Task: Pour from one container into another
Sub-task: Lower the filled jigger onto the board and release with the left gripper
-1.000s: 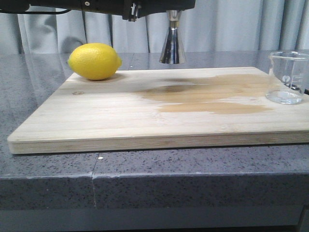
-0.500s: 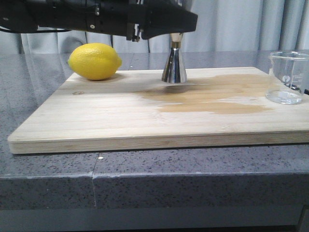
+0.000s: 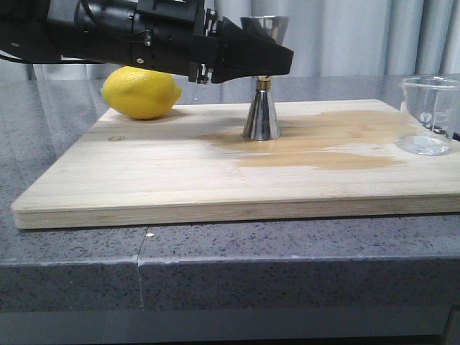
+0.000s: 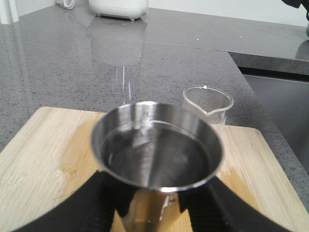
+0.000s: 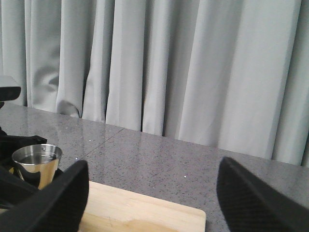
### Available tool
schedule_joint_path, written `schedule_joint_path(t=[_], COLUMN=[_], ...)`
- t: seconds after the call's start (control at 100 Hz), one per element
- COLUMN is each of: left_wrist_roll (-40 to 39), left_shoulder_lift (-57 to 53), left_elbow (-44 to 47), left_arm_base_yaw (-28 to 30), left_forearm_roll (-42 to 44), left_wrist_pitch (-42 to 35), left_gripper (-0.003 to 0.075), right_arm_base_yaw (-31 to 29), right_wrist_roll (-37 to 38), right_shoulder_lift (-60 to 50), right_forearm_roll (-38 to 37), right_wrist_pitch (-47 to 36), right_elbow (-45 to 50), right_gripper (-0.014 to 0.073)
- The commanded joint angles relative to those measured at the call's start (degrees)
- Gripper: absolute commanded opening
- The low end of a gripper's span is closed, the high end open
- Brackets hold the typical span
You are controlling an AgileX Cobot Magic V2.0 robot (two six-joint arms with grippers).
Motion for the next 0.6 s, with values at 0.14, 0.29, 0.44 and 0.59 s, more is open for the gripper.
schedule_joint_path(t=[0.14,0.29,0.44,0.59], left_wrist_roll=[0.24,-1.2,-8.52,-20.0], left_shoulder_lift=[-2.97,-3.67,-7.35,-12.37], left_elbow=[-1.65,-1.65,-2.43,-4.19], left_arm_base_yaw=[0.09,0.09,0.09,0.09], left_forearm_roll=[-3.27,-2.04,7.18,19.6], left_wrist_pitch=[5.59,4.73,-2.01,-6.12], left_gripper=[0.0398,0.049,0.0489,0.0483], right_arm_base_yaw=[-0.37,-0.37,-0.37,-0.37], right_wrist_roll=[-0.53,-0.53,-0.53,-0.13], right_shoulder_lift=[-0.7,-0.7,-0.7,-0.7], right_forearm_roll=[-0.02,0.73,2.01,2.73], right_wrist_pitch=[4.79,22.3,39.95,54.17], right_elbow=[-4.87,-12.55,-21.67,-29.0], right_gripper=[0.05,0.05,0.05,0.0499])
